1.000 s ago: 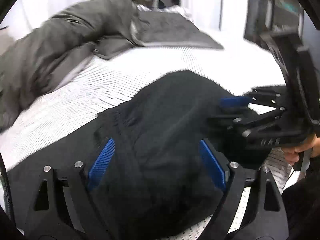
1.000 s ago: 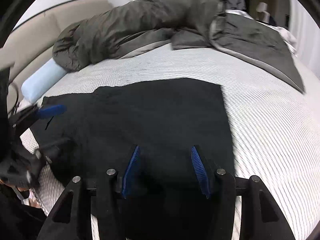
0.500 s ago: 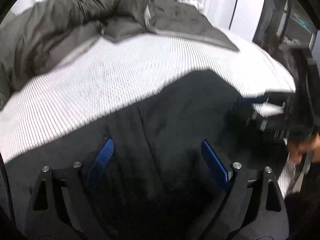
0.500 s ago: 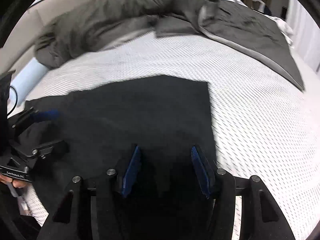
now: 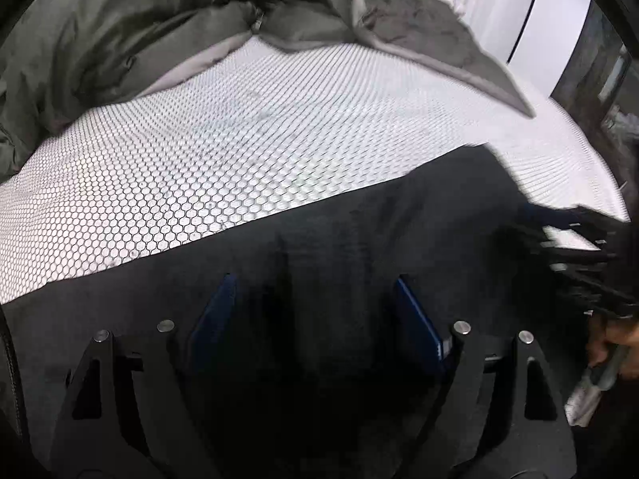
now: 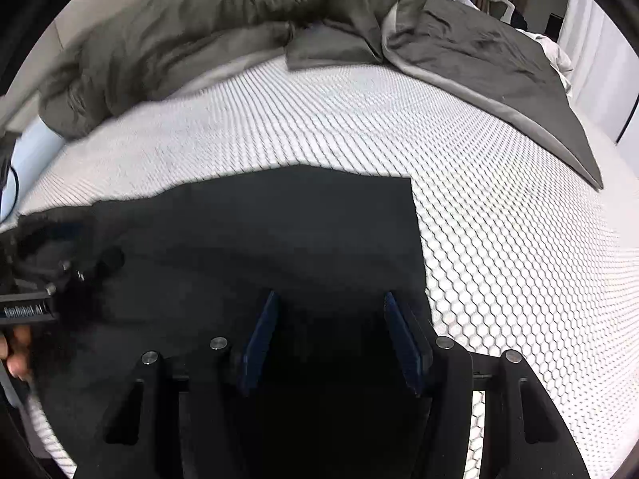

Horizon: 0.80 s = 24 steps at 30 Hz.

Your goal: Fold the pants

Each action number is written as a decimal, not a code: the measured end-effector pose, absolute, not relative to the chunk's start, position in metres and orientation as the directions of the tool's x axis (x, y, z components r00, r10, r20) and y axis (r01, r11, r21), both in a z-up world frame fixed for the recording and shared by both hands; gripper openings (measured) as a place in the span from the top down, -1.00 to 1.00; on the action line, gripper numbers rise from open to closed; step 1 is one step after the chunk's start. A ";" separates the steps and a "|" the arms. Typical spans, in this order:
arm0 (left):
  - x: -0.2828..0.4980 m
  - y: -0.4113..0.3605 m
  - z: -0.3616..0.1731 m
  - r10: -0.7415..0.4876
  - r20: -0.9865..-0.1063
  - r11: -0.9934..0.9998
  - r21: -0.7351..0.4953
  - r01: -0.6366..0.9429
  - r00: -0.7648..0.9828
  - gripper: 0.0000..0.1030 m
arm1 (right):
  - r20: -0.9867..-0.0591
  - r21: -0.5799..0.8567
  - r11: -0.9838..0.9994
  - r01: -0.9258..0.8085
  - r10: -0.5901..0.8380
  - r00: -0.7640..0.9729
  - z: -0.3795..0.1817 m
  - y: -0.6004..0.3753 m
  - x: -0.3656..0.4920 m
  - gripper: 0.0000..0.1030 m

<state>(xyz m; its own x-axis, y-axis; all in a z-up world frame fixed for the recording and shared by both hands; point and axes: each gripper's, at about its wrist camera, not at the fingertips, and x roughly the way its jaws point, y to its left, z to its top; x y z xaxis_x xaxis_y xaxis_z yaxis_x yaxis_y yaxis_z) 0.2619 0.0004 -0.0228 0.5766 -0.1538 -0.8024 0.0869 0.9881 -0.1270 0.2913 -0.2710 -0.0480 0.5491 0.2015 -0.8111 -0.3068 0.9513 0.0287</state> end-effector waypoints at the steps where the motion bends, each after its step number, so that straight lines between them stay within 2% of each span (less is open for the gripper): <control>1: 0.253 -0.001 -0.016 -0.174 -0.787 0.985 -0.149 0.091 0.592 -0.56 | -0.805 0.049 0.944 -0.327 0.231 0.547 -0.046 -0.266 0.291 -0.11; 3: 0.228 -0.004 -0.003 -0.197 -0.753 0.979 -0.181 0.090 0.628 -0.56 | -0.813 0.074 0.927 -0.367 0.269 0.516 -0.050 -0.254 0.290 -0.11; 6: 0.198 -0.018 0.009 -0.200 -0.724 0.979 -0.178 0.101 0.660 -0.58 | -0.834 0.004 0.917 -0.398 0.223 0.506 -0.055 -0.240 0.280 -0.11; 10: 0.162 -0.049 0.008 -0.123 -0.714 0.989 -0.031 0.144 0.689 -0.59 | -0.812 0.022 0.890 -0.455 0.281 0.511 -0.049 -0.228 0.258 -0.20; 13: 0.145 -0.062 -0.003 -0.116 -0.722 0.984 0.009 0.176 0.682 -0.59 | -0.811 0.005 0.857 -0.516 0.305 0.498 -0.055 -0.216 0.234 -0.22; 15: 0.139 -0.068 -0.014 -0.126 -0.728 0.981 0.011 0.194 0.674 -0.59 | -0.824 -0.063 0.843 -0.534 0.258 0.505 -0.065 -0.210 0.223 -0.24; 16: 0.142 -0.069 -0.020 -0.129 -0.731 0.978 0.016 0.206 0.670 -0.59 | -0.823 -0.089 0.849 -0.521 0.232 0.519 -0.068 -0.213 0.219 -0.32; 20: 0.140 -0.071 -0.034 -0.101 -0.744 0.979 0.044 0.199 0.660 -0.59 | -0.811 -0.167 0.897 -0.410 0.112 0.575 -0.067 -0.240 0.216 -0.36; 22: 0.139 -0.070 -0.036 -0.108 -0.747 0.980 0.032 0.198 0.656 -0.59 | -0.802 -0.140 0.907 -0.396 0.130 0.582 -0.062 -0.254 0.209 -0.36; 24: 0.136 -0.073 -0.035 -0.112 -0.743 0.978 0.037 0.207 0.660 -0.59 | -0.799 -0.055 0.901 -0.431 0.219 0.559 -0.056 -0.261 0.197 -0.36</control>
<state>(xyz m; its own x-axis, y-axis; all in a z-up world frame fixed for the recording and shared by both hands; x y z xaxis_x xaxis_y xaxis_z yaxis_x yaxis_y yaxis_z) 0.1361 -0.0732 -0.0355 0.6601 -0.1121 -0.7428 0.2074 0.9776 0.0367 0.1966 -0.2609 -0.0556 0.5594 0.2188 -0.7995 -0.4307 0.9008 -0.0549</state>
